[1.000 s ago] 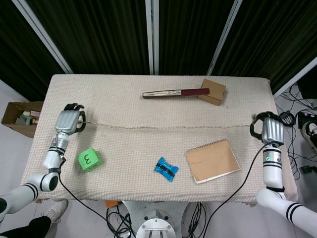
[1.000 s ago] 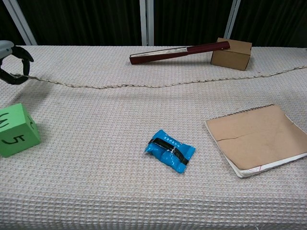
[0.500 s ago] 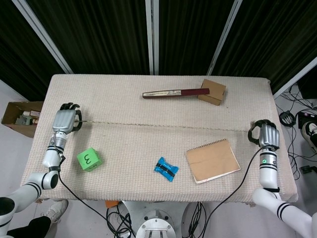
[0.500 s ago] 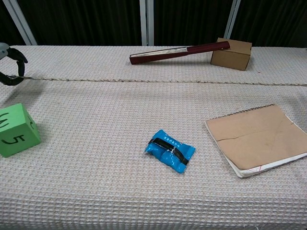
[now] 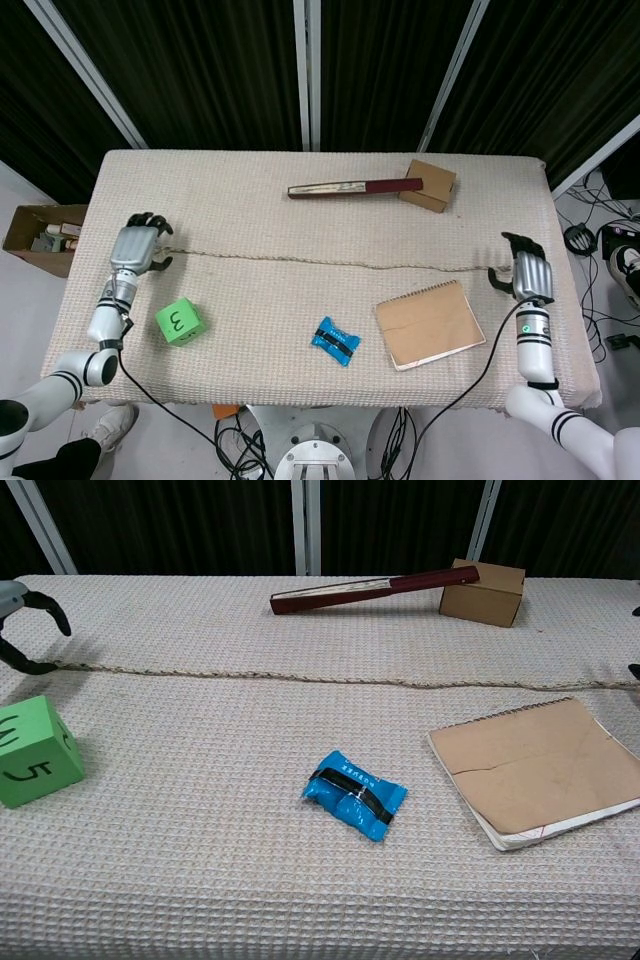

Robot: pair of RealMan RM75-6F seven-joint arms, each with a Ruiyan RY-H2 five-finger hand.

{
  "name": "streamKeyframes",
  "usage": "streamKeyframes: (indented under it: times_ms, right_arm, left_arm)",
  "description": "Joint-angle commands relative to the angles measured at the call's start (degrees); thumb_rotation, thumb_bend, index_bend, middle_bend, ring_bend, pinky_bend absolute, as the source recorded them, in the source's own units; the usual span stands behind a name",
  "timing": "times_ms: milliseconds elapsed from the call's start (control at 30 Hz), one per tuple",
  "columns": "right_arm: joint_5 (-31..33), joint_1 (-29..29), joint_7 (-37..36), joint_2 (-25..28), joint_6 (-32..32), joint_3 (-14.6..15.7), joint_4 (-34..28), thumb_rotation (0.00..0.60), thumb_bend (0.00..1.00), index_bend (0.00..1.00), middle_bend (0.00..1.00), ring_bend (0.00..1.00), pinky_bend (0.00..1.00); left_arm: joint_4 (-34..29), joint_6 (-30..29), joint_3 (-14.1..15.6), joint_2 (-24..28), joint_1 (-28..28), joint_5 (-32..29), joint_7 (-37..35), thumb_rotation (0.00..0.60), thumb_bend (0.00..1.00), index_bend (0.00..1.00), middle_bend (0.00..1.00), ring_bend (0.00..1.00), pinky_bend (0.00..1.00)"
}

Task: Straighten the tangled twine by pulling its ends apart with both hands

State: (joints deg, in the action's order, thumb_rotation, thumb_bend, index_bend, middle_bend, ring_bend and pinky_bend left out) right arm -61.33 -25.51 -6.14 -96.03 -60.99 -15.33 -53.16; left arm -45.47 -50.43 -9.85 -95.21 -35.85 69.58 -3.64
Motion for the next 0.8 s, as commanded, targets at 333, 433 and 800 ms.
streamKeyframes:
  times_ms: [333,433,800]
  right_arm:
    - [-10.6,10.5,4.4,28.4,-11.4,5.4,-32.7,0.6,0.27,0.1,0.11,0.01,0.09]
    - [-12.7,13.4,4.2,33.6,-14.3,6.9,-38.4,0.6,0.28,0.09,0.11,0.01,0.08]
    - [-19.7,19.2,0.4,38.0,-20.7,11.0,-43.2,0.6,0.32,0.09,0.1,0.0,0.07]
  left_arm:
    - [-29.3,-22.0,0.9,20.7,13.8,5.1,-2.5,0.6,0.19,0.31,0.19,0.1,0.12]
    - [-34.7,-27.6,2.2,24.9,18.4,6.0,-2.5,0.6,0.19,0.31,0.19,0.1,0.12]
    - [-47.5,-40.8,10.3,32.0,31.9,10.2,5.5,0.6,0.18,0.31,0.19,0.1,0.12]
